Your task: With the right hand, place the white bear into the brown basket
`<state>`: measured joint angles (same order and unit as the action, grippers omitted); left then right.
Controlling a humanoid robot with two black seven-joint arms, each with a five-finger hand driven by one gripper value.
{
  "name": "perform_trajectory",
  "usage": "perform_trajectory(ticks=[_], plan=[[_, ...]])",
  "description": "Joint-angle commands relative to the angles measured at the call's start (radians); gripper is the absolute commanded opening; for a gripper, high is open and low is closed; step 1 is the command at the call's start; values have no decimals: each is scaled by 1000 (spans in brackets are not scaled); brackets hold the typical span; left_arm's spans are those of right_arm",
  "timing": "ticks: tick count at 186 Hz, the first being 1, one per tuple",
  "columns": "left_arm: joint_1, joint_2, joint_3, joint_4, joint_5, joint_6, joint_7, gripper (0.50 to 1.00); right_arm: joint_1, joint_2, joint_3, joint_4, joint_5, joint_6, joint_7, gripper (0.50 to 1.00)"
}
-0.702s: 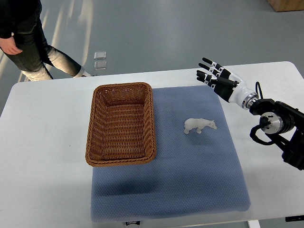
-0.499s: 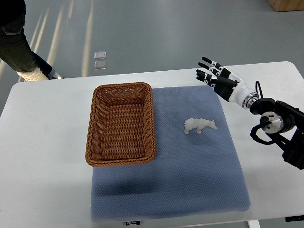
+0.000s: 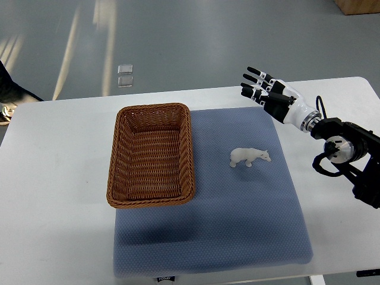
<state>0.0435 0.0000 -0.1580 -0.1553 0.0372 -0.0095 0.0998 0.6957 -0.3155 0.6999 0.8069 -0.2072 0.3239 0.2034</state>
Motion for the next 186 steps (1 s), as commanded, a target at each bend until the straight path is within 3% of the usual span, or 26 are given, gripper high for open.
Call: perform_trajectory(ticks=[1, 18, 54, 102, 129, 186], plan=[[-2, 0, 0, -3, 0, 0, 0, 1000, 11, 4, -2, -2, -41, -12, 1, 932], [-2, 0, -2, -1, 0, 0, 0, 1000, 25, 1, 0, 0, -130, -43, 5, 930], [-2, 0, 0, -1, 0, 0, 0, 1000, 33, -16, 0, -2, -218, -46, 42, 930], [-2, 0, 0, -1, 0, 0, 0, 1000, 33, -17, -19, -2, -244, -37, 42, 930], [-2, 0, 0, -1, 0, 0, 0, 1000, 34, -59, -19, 0, -434, -32, 42, 932], [-2, 0, 0, -1, 0, 0, 0, 1000, 65, -117, -22, 41, -799, 67, 42, 932]])
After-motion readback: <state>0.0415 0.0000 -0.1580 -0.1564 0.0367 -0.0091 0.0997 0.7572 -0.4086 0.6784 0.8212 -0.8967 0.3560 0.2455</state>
